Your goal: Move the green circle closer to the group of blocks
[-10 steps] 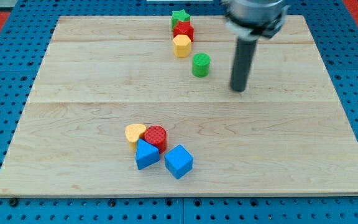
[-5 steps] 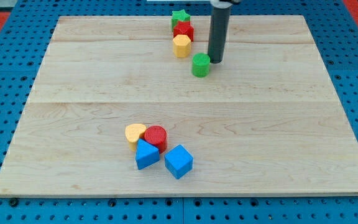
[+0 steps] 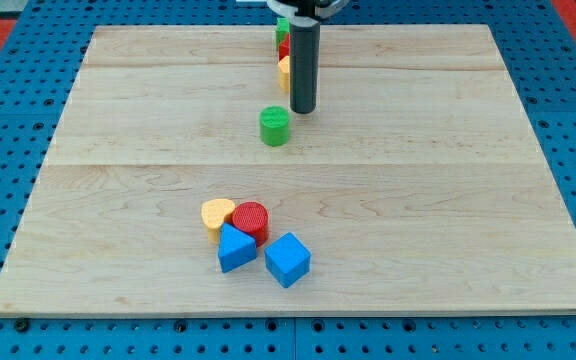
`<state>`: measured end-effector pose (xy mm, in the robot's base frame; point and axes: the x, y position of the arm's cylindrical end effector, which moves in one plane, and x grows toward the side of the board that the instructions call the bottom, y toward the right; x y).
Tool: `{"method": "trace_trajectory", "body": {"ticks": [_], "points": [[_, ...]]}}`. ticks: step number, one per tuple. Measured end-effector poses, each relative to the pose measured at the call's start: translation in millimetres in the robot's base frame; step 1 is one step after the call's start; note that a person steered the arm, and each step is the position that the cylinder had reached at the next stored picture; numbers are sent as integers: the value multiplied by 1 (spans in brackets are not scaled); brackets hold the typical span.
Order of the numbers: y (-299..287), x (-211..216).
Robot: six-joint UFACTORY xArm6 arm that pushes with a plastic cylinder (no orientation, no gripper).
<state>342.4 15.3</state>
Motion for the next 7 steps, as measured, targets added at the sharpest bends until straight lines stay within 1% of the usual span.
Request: {"method": "trace_trajectory", "body": {"ticks": [1, 2, 3, 4, 5, 6, 7], "points": [[-16, 10], [-63, 77], [-92, 130], [-87, 111], [-95, 91], [-126, 110], [-137, 142]]}}
